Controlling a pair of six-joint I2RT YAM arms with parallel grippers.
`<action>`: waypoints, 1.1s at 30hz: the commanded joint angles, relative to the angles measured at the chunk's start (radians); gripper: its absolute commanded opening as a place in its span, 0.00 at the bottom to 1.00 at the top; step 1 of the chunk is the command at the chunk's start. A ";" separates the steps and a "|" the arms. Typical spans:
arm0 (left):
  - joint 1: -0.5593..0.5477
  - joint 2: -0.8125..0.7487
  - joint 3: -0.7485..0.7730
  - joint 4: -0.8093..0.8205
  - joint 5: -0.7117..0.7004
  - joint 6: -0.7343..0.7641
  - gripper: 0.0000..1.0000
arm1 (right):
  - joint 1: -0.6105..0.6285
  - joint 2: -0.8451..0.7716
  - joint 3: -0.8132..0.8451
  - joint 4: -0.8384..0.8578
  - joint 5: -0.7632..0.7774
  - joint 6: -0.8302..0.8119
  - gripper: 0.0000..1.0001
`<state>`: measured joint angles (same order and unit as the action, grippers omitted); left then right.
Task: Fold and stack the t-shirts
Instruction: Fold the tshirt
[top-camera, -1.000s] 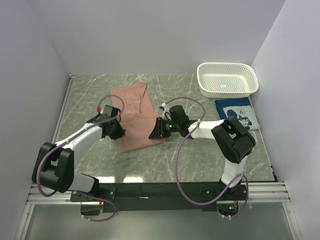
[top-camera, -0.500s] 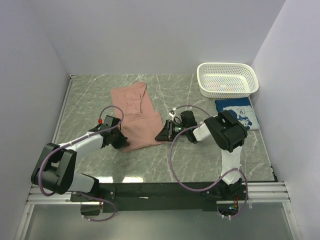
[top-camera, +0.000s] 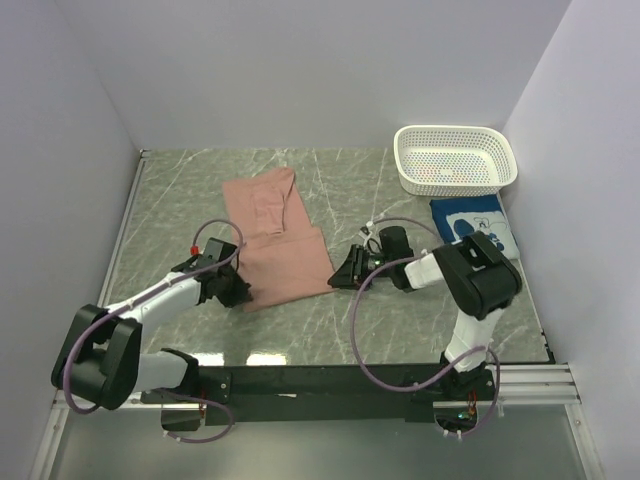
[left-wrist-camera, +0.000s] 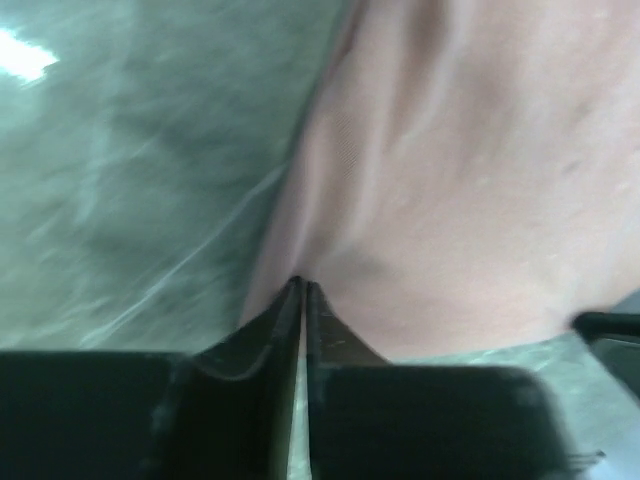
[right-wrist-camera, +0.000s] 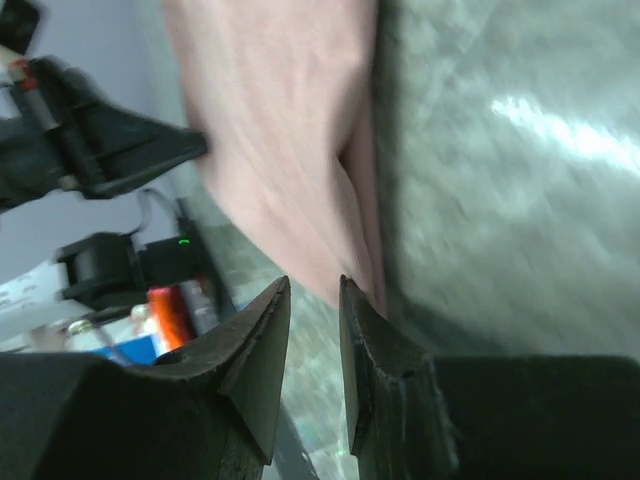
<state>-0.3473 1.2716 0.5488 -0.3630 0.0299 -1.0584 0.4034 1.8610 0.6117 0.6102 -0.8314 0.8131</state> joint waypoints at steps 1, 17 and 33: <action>-0.016 -0.072 0.042 -0.208 -0.110 0.046 0.15 | 0.011 -0.140 -0.015 -0.312 0.179 -0.153 0.35; -0.136 -0.136 0.103 -0.329 -0.193 0.020 0.58 | 0.316 -0.189 0.376 -0.978 0.886 -0.269 0.52; -0.137 -0.092 0.094 -0.315 -0.194 0.035 0.58 | 0.423 -0.007 0.487 -1.141 0.974 -0.261 0.45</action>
<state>-0.4797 1.1732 0.6182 -0.6781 -0.1455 -1.0340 0.7998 1.7950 1.0962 -0.4412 0.1272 0.5472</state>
